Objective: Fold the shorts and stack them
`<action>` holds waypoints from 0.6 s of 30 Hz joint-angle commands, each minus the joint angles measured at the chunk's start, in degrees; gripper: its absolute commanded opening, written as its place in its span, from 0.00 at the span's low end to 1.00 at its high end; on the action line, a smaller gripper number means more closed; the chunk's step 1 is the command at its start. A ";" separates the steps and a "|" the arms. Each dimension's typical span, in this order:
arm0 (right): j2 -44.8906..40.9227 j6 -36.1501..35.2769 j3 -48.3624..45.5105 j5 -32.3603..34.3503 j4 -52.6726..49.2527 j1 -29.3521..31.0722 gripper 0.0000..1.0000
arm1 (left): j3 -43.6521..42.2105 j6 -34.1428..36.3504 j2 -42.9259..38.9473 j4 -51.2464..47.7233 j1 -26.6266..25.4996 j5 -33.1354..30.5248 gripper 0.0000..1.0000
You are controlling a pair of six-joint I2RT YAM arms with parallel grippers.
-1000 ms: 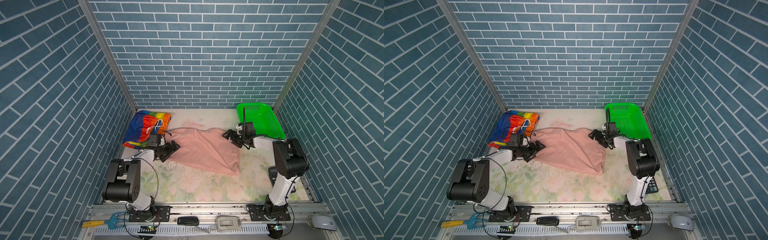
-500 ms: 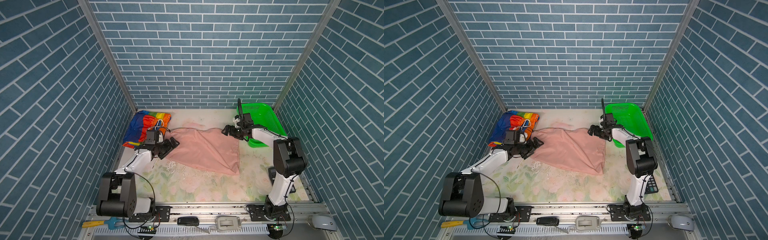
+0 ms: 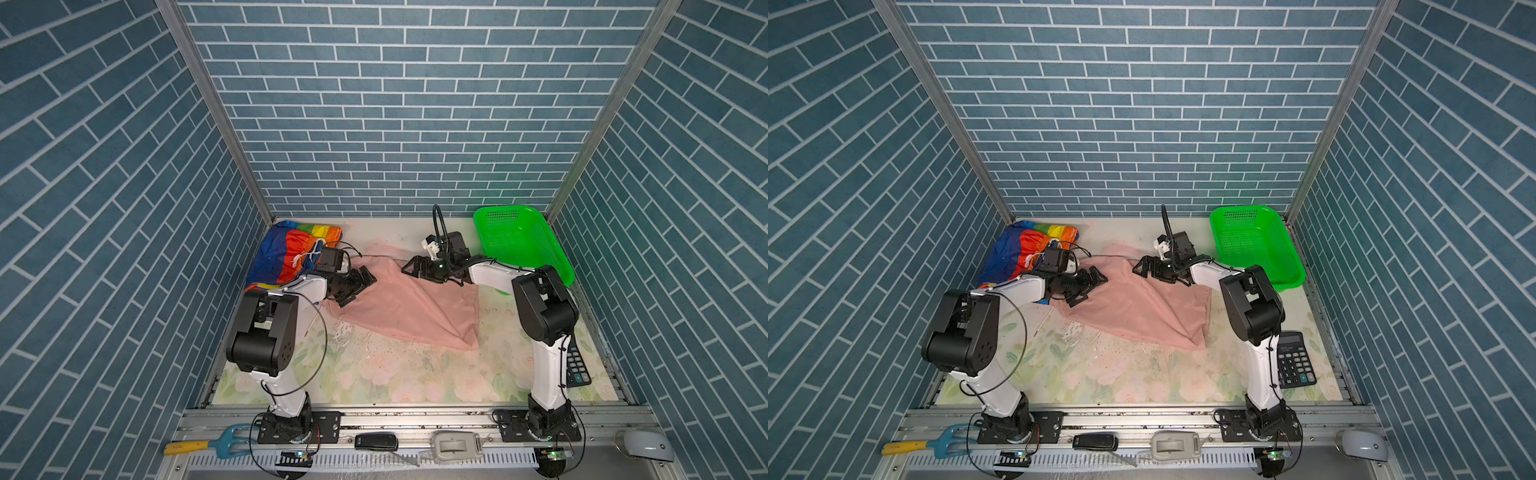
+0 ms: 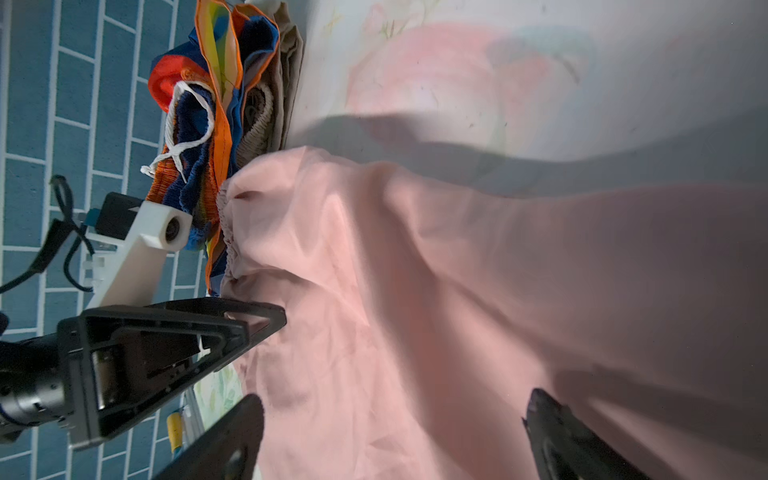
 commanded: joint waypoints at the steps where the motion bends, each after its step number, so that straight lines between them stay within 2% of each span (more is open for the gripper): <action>1: 2.39 4.81 -0.21 -3.09 7.22 -0.61 0.99 | 0.49 2.01 0.27 -0.11 2.44 -1.76 1.00; 5: 5.17 4.35 0.48 -2.16 6.42 -3.97 0.99 | -2.12 3.41 -0.15 -0.92 3.88 -2.55 1.00; 8: 7.33 1.95 1.76 0.13 2.24 -7.58 0.99 | -5.53 3.79 -0.57 -0.08 3.98 -2.43 1.00; 12: 6.16 -1.35 2.40 1.02 -2.07 -11.27 0.99 | -9.87 4.22 -0.95 1.29 3.98 -1.85 1.00; 15: -0.71 -5.13 1.32 2.55 -7.00 -11.33 0.99 | -11.54 4.22 -1.87 1.89 3.93 -1.18 0.99; 18: -8.96 -6.93 -4.33 3.32 -8.62 -10.46 0.99 | -10.53 4.65 -4.98 0.00 3.74 -0.99 1.00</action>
